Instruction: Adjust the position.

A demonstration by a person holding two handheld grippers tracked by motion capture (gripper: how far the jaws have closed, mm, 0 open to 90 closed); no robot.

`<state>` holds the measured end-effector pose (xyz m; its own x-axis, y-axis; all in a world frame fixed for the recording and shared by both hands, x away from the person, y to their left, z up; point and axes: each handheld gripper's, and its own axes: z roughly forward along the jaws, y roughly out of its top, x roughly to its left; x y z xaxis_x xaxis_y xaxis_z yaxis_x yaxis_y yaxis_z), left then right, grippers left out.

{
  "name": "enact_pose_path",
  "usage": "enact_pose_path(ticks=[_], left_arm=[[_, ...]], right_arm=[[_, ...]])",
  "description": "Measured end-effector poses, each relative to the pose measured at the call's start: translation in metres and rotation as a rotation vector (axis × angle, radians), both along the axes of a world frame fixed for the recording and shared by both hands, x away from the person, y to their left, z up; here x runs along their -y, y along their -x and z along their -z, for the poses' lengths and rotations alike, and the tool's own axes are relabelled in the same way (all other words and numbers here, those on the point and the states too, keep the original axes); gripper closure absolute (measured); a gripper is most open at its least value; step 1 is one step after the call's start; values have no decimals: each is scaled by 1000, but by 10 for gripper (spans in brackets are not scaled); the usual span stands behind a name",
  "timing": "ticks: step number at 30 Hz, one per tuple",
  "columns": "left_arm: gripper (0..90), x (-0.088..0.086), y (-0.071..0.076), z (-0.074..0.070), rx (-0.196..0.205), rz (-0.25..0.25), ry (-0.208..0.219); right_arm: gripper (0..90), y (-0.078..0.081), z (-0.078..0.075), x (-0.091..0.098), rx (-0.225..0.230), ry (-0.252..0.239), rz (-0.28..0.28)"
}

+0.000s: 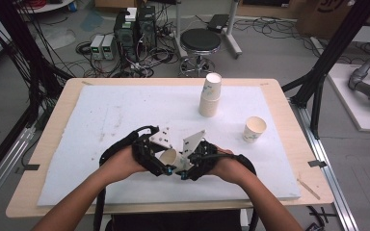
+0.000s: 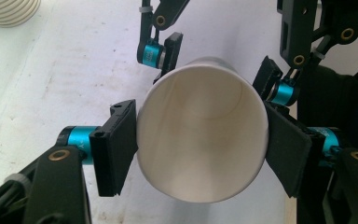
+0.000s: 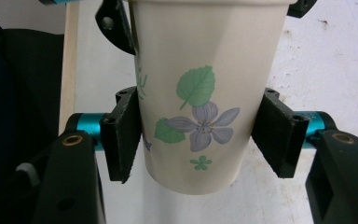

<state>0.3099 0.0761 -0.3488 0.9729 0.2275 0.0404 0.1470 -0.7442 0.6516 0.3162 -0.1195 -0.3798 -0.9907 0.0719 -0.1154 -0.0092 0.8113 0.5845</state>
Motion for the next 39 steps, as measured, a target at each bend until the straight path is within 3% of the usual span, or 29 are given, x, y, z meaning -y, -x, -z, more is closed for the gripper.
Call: enact_pose_path(ticks=[7, 8, 11, 16, 21, 30, 39], left_arm=[[190, -14, -1, 2, -1, -19, 155], [187, -18, -1, 3, -5, -24, 196], [186, -28, 0, 4, -1, -42, 255], [184, -50, 3, 9, 2, -101, 400], [181, -69, 6, 23, 16, -195, 500], [181, -94, 11, 56, 63, -348, 591], [189, -106, 14, 70, 91, -398, 623]], right_arm=[[379, 0, -1, 5, -13, -9, 7], [380, 0, -2, 6, -14, -16, 9], [379, 0, -3, 15, -21, -41, 25], [377, -1, -1, 30, -26, -85, 65], [370, 0, 4, 48, -30, -172, 116], [364, 7, 17, 76, 4, -331, 197], [364, 13, 29, 94, 3, -425, 248]])
